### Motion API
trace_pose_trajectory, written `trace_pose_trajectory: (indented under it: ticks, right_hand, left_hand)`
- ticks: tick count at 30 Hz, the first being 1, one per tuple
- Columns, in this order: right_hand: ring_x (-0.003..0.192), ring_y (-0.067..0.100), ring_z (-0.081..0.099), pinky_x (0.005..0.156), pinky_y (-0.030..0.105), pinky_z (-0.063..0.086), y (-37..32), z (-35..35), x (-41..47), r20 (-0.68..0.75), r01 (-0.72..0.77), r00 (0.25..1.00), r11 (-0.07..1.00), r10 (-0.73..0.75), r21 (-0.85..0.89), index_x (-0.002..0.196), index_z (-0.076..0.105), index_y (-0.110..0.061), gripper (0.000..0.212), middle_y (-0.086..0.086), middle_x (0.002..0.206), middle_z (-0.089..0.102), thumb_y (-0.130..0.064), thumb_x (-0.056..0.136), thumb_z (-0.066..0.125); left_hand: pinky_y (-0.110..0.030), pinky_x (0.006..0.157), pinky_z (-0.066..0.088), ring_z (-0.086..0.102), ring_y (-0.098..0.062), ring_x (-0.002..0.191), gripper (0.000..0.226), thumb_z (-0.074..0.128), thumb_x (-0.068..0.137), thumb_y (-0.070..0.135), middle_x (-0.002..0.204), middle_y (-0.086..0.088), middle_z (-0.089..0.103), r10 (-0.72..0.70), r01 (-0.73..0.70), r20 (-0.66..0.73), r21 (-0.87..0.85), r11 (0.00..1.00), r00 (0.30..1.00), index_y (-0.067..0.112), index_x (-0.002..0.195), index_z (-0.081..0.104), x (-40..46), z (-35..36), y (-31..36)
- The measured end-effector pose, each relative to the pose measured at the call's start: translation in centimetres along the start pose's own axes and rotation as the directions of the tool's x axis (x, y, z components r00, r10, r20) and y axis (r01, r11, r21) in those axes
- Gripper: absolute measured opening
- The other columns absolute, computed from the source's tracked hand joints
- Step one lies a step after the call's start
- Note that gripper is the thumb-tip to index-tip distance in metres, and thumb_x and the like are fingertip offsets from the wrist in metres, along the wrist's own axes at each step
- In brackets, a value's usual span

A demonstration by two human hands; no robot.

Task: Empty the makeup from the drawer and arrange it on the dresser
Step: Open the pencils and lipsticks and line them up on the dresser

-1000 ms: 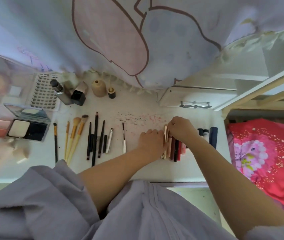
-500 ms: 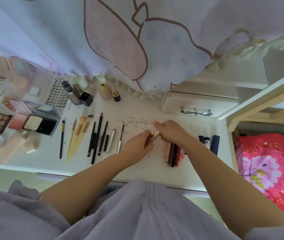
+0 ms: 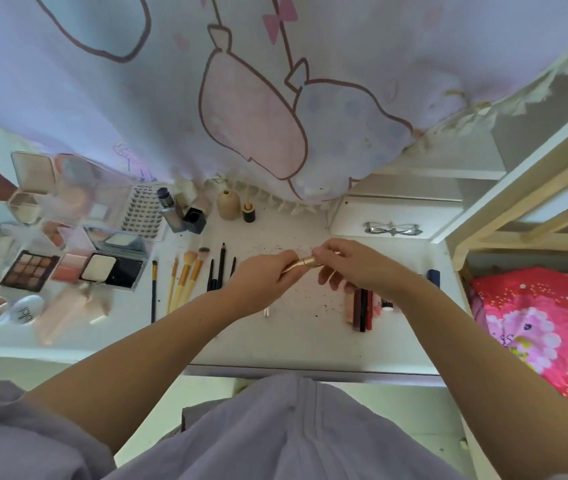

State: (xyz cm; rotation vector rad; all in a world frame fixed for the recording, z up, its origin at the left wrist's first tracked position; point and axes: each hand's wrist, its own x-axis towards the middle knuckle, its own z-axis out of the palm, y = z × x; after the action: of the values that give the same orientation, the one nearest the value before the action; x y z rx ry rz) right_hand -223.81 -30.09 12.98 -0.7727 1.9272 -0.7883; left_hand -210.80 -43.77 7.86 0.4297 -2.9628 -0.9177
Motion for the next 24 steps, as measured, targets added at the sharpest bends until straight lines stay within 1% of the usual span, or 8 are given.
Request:
trace_pose_trajectory:
  ticks: [3, 5, 8, 12, 16, 18, 21, 24]
  right_hand:
    - [0.04, 0.005, 0.039, 0.042, 0.017, 0.031, -1.0, 0.9, -0.9, 0.028, -0.091, 0.996, 0.995, 0.09, 0.044, 0.086, 0.062, -0.012, 0.052, -0.006, 0.051, 0.049, -0.055, 0.096, 0.034]
    - [0.045, 0.005, 0.037, 0.044, 0.017, 0.031, -1.5, 1.8, -1.4, 0.014, -0.056, 0.998, 0.997, 0.055, 0.061, 0.086, 0.059, -0.012, 0.039, -0.005, 0.057, 0.045, -0.043, 0.099, 0.038]
    - [0.058, 0.006, 0.048, 0.049, 0.017, 0.038, -2.1, 2.6, -2.4, -0.004, -0.024, 1.0, 0.999, 0.024, 0.03, 0.092, 0.056, -0.018, 0.023, -0.004, 0.071, 0.056, -0.035, 0.098, 0.042]
    - [0.041, 0.005, 0.038, 0.04, 0.016, 0.03, -2.8, 3.6, -3.4, -0.005, -0.126, 0.992, 0.988, 0.127, 0.086, 0.086, 0.061, -0.012, 0.045, -0.005, 0.054, 0.049, -0.049, 0.097, 0.037]
    - [0.056, 0.007, 0.044, 0.049, 0.019, 0.036, -3.4, 5.0, -3.8, -0.063, -0.065, 0.996, 0.995, 0.07, 0.077, 0.09, 0.055, -0.014, 0.023, -0.002, 0.068, 0.053, -0.033, 0.098, 0.045]
    - [0.057, 0.006, 0.048, 0.048, 0.018, 0.039, -3.8, 5.4, -4.1, -0.039, -0.093, 0.995, 0.993, 0.096, 0.076, 0.095, 0.056, -0.015, 0.025, -0.003, 0.071, 0.058, -0.038, 0.097, 0.045]
    - [0.041, 0.004, 0.037, 0.041, 0.016, 0.03, -4.6, 5.9, -4.2, 0.027, -0.148, 0.989, 0.985, 0.146, 0.091, 0.086, 0.058, -0.014, 0.04, -0.006, 0.055, 0.046, -0.045, 0.098, 0.037]
    - [0.053, 0.006, 0.041, 0.05, 0.019, 0.036, -5.4, 6.9, -4.1, -0.016, -0.071, 0.997, 0.997, 0.072, 0.039, 0.087, 0.055, -0.015, 0.025, -0.003, 0.064, 0.048, -0.033, 0.099, 0.042]
  left_hand:
    - [-0.02, 0.047, 0.024, 0.041, -0.002, 0.051, 0.025, 0.034, 0.095, 0.048, 0.06, 0.013, 0.043, 0.08, -0.078, -0.011, 0.107, 0.991, 0.997, 0.027, 0.093, 0.049, -1.0, -1.3, -0.6]
    - [-0.019, 0.047, 0.024, 0.041, -0.002, 0.051, 0.028, 0.034, 0.095, 0.048, 0.061, 0.014, 0.043, 0.102, -0.1, -0.012, 0.136, 0.986, 0.995, 0.025, 0.096, 0.05, -1.5, -1.7, -0.9]
    - [-0.018, 0.046, 0.023, 0.041, -0.002, 0.05, 0.026, 0.035, 0.095, 0.047, 0.06, 0.014, 0.043, 0.126, -0.125, -0.007, 0.116, 0.985, 0.992, 0.026, 0.093, 0.049, -2.5, -2.2, -1.2]
    - [-0.015, 0.048, 0.021, 0.04, 0.001, 0.051, 0.027, 0.034, 0.095, 0.049, 0.06, 0.016, 0.041, 0.215, -0.212, -0.012, 0.135, 0.968, 0.976, 0.028, 0.093, 0.05, -3.5, -2.7, -1.0]
    - [-0.015, 0.048, 0.02, 0.039, 0.002, 0.051, 0.031, 0.033, 0.095, 0.048, 0.06, 0.016, 0.041, 0.213, -0.21, -0.013, 0.137, 0.968, 0.977, 0.024, 0.095, 0.052, -4.3, -3.2, -1.3]
    - [-0.016, 0.048, 0.02, 0.039, 0.002, 0.05, 0.03, 0.034, 0.095, 0.048, 0.059, 0.016, 0.04, 0.229, -0.224, -0.02, 0.136, 0.965, 0.973, 0.024, 0.093, 0.052, -5.0, -3.6, -1.7]
    - [-0.016, 0.048, 0.02, 0.038, 0.0, 0.05, 0.028, 0.034, 0.095, 0.048, 0.06, 0.016, 0.039, 0.266, -0.26, -0.02, 0.147, 0.954, 0.964, 0.025, 0.091, 0.049, -5.7, -4.0, -1.9]
    - [-0.017, 0.047, 0.021, 0.039, -0.002, 0.051, 0.029, 0.034, 0.096, 0.047, 0.061, 0.014, 0.04, 0.252, -0.245, -0.026, 0.157, 0.957, 0.967, 0.022, 0.093, 0.05, -6.3, -4.6, -2.5]
